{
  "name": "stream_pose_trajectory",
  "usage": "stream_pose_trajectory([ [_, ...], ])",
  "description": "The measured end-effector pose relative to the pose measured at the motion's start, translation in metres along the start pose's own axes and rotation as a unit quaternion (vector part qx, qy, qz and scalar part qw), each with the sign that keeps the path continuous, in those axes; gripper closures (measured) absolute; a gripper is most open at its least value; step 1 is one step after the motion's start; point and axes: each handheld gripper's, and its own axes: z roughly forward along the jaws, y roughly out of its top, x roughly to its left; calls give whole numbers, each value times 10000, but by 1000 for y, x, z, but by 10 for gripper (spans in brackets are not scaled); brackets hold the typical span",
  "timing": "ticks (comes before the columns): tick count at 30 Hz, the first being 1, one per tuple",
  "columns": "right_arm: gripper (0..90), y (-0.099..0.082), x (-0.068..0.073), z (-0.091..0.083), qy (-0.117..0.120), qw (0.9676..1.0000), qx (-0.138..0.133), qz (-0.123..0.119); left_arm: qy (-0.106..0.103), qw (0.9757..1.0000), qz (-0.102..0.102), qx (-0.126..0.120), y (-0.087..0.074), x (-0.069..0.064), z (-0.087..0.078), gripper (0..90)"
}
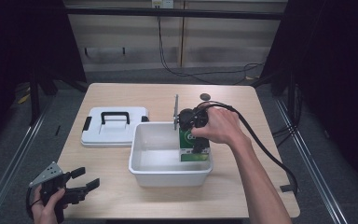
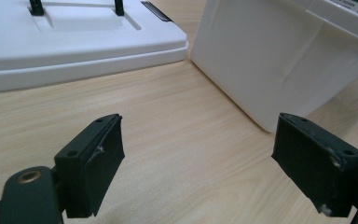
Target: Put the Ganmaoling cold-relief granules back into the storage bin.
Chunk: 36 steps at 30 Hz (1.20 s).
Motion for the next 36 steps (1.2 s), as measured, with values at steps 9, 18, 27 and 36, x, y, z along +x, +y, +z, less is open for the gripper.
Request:
stream_pose_trajectory([
  [9, 157, 3, -3, 22, -2, 9999, 151, 30, -6, 10000, -36, -13, 0, 0, 0, 159],
  [18, 155, 1, 1, 44, -38, 9999, 149, 19, -8, 10000, -5, 17, -1, 0, 0, 158],
  [27, 154, -1, 0, 55, -58, 9998, 132, 111, -11, 10000, -16, -2, 0, 0, 0, 158],
  [36, 152, 1, 0, 62, -13, 9997, 239, 75, -13, 10000, -8, 2, 0, 0, 0, 158],
])
